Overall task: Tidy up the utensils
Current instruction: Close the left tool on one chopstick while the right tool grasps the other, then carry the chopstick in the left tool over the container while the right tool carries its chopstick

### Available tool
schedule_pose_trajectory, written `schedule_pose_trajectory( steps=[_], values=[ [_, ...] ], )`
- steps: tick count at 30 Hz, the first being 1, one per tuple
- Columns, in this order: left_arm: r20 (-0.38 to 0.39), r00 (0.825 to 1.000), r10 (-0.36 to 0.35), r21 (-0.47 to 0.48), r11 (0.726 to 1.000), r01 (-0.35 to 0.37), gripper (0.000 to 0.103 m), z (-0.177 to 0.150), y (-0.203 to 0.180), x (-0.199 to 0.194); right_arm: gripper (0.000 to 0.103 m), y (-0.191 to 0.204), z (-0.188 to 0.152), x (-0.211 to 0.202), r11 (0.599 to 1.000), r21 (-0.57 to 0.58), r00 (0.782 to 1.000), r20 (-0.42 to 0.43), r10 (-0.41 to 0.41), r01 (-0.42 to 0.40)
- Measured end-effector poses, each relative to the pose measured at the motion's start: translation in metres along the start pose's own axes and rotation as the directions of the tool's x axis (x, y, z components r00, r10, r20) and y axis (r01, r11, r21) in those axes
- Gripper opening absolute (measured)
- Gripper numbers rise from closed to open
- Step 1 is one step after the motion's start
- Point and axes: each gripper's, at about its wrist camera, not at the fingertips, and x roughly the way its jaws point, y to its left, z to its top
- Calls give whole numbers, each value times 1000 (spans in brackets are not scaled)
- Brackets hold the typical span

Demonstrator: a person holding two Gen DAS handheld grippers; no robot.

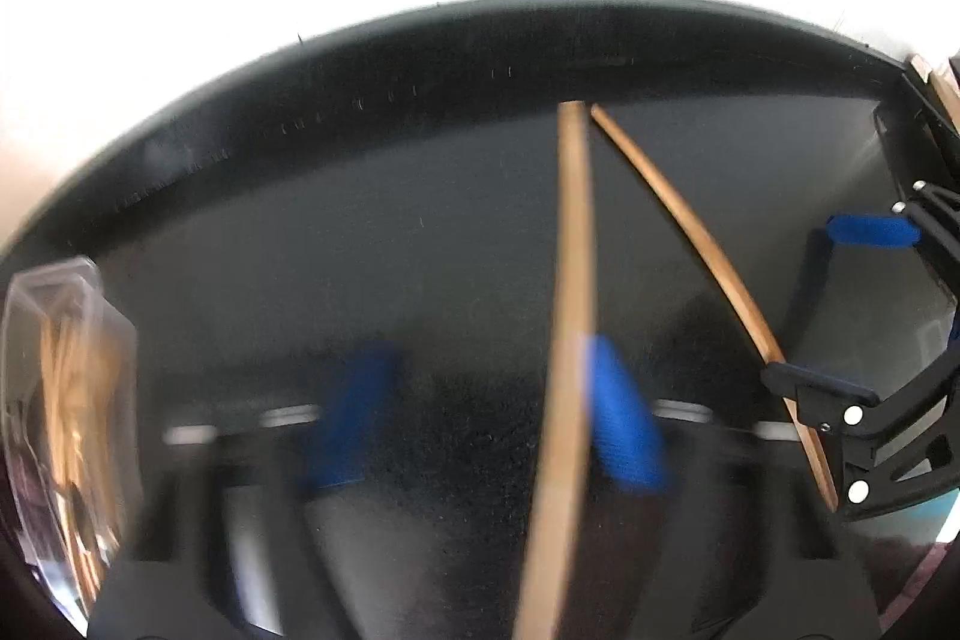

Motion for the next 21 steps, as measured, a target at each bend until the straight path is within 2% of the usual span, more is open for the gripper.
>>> schedule_pose_trajectory(
  steps=[2, 5, 6, 9, 12, 17, 21],
  values=[
    [5, 1000, 17, -8, 1000, -17, 5, 4, 1, 0, 9, 3, -1, -10, 1000, -25, 999, 31, 10, -9],
    [-4, 1000, -24, -53, 998, 24, 5, 5, 3, -2, 7, -1, -4, -12, 998, 15, 998, 8, 59, -59],
    [-5, 999, -37, -68, 997, 37, 5, 3, 4, -3, 7, -7, -8, -15, 994, 64, 995, -5, 95, -94],
    [28, 1000, -7, -37, 999, 8, 5, -1, -3, -24, 7, -12, -20, -39, 982, 129, 990, 41, 132, -136],
    [78, 997, 19, -19, 1000, -17, 5, -1, -7, -53, 7, -11, -24, -68, 974, 139, 981, 104, 165, -178],
    [198, 978, 74, -10, 997, -73, 5, -7, -15, -107, 8, 8, -34, -119, 970, 83, 959, 190, 209, -227],
    [218, 973, 79, -29, 997, -74, 5, -23, -18, -127, 8, 26, -50, -128, 963, 56, 951, 186, 248, -262]
  ],
)
